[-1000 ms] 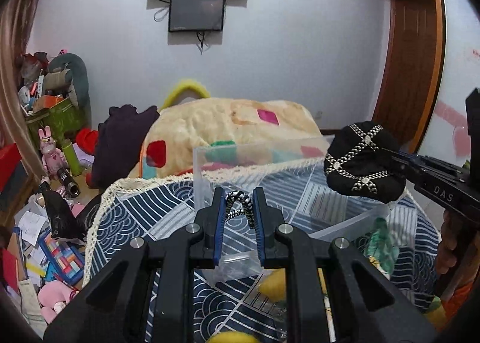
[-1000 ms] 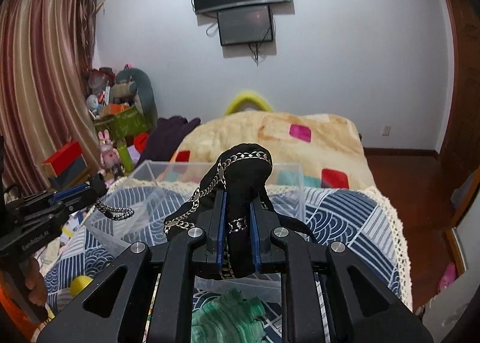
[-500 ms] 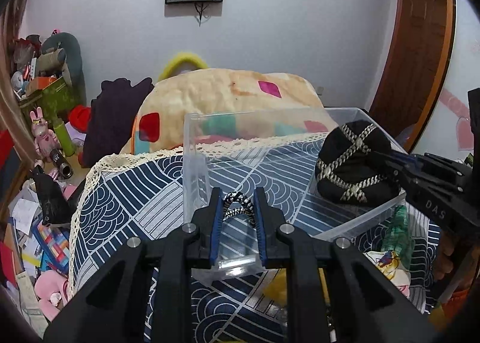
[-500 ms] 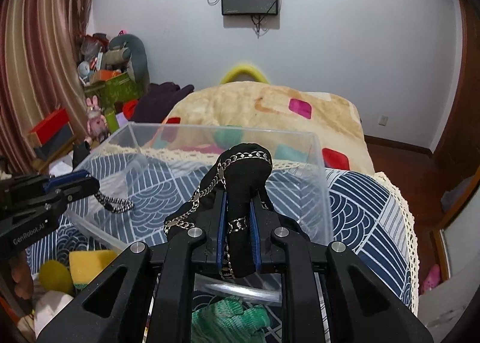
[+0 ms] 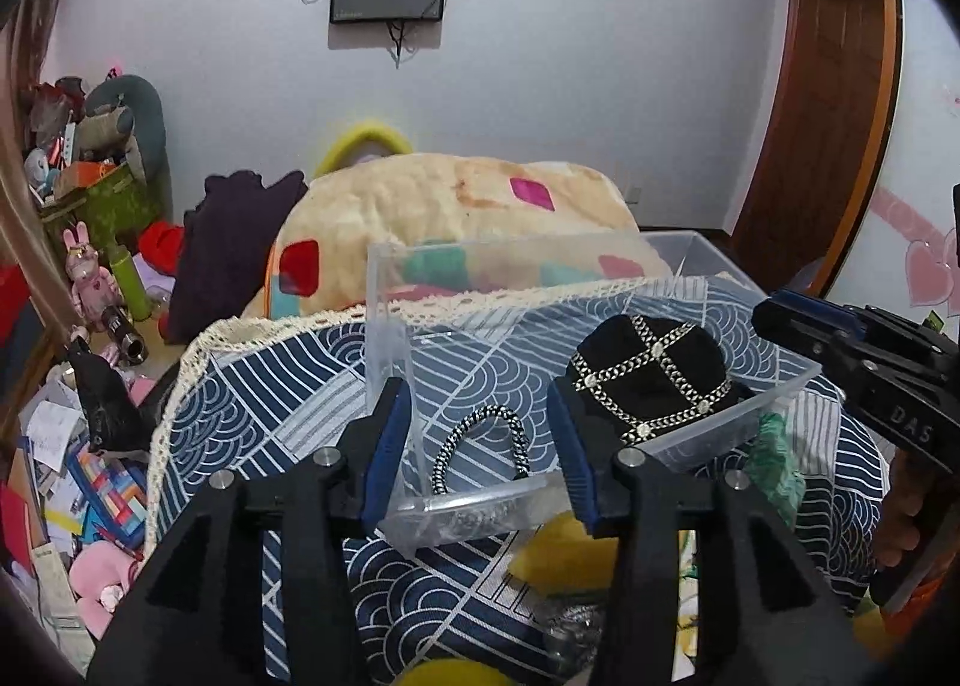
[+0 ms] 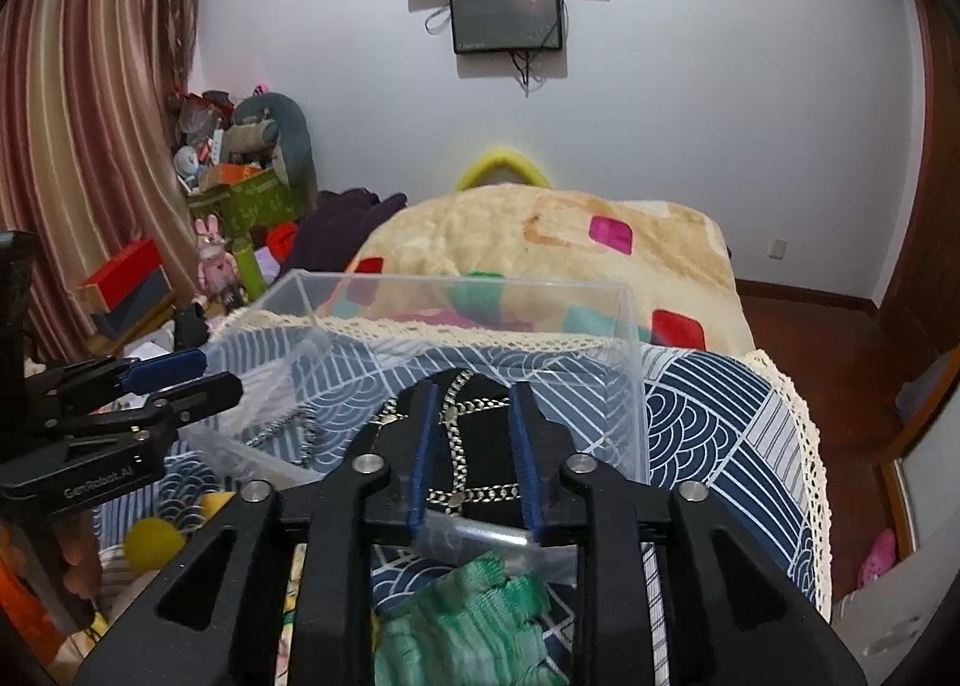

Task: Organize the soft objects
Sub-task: 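Lower the cap into the clear box with the right tool while the left tool drops the bracelet in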

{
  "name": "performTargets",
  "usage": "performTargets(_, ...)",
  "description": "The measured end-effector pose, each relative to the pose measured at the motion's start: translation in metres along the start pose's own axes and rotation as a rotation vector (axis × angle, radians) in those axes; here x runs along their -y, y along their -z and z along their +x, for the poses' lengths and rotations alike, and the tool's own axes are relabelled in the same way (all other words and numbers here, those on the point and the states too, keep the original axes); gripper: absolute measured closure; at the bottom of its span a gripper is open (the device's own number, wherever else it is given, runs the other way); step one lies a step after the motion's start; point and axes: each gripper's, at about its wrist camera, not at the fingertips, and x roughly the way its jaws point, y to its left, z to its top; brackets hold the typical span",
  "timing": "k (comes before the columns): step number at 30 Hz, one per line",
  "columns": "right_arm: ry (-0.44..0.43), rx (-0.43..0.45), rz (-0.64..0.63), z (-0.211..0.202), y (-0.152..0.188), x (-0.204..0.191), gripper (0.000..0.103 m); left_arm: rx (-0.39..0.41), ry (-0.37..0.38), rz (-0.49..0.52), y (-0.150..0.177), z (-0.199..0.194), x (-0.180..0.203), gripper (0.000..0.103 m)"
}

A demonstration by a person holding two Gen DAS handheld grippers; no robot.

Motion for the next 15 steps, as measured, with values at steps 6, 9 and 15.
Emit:
performTargets(6,-0.028,0.059,-0.004,-0.022,-0.001,-0.009,0.063,0.070,-0.016,0.012,-0.001,-0.028,0.002,0.035)
performTargets(9,-0.033,0.091,-0.001,-0.032,-0.001,-0.012,0.051,0.104,-0.021,0.010,-0.001,-0.042,0.003,0.021)
performTargets(15,-0.043,0.138,-0.009,-0.052,0.003,-0.020,0.034,0.161,-0.018,-0.014,0.002,-0.068,0.001,0.005)
